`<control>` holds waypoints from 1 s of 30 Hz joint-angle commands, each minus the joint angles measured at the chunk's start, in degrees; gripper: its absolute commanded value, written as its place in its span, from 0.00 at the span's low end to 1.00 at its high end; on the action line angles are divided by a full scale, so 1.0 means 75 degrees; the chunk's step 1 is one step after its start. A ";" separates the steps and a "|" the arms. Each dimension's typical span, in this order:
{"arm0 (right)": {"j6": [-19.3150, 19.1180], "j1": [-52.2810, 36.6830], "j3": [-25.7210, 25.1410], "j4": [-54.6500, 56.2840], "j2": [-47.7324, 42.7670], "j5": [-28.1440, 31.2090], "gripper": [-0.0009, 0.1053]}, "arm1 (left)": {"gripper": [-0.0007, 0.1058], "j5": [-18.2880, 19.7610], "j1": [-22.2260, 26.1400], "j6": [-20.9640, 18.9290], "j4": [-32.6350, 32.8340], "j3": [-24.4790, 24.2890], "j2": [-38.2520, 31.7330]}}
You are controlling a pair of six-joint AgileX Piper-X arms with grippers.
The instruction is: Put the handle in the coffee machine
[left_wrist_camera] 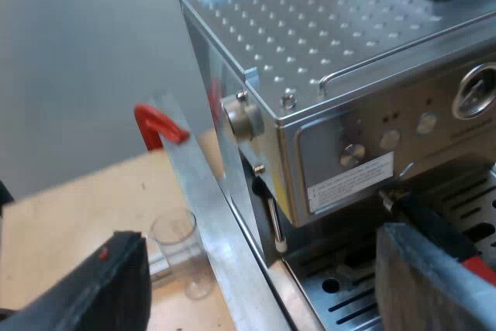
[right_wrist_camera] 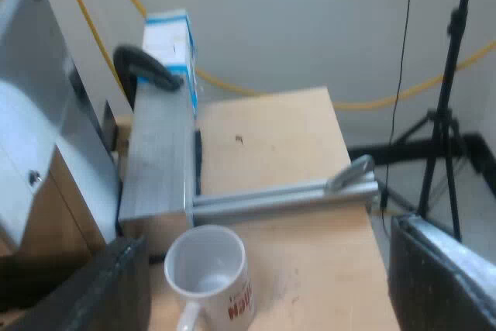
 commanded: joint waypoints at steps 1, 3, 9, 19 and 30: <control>-0.0379 -0.0029 -0.0071 0.0001 -0.0615 0.0026 0.63 | 0.60 -0.0098 0.0022 0.0134 0.0025 0.0259 -0.0566; -0.0466 -0.0029 -0.0071 0.0001 -0.0945 0.0026 0.63 | 0.60 -0.0098 0.0022 0.0132 0.0046 0.0422 -0.0900; -0.0507 -0.0029 -0.0071 0.0031 -0.1868 0.0026 0.63 | 0.60 -0.0098 0.0022 0.0132 0.0451 0.0986 -0.1931; -0.0507 -0.0029 -0.0078 0.1578 -0.3254 -0.0271 0.63 | 0.60 -0.0098 0.0022 0.0132 0.1733 0.1551 -0.3218; -0.0842 -0.0029 -0.0050 0.2398 -0.3238 -0.1286 0.63 | 0.60 -0.0040 -0.0036 0.0132 0.2891 0.1535 -0.4079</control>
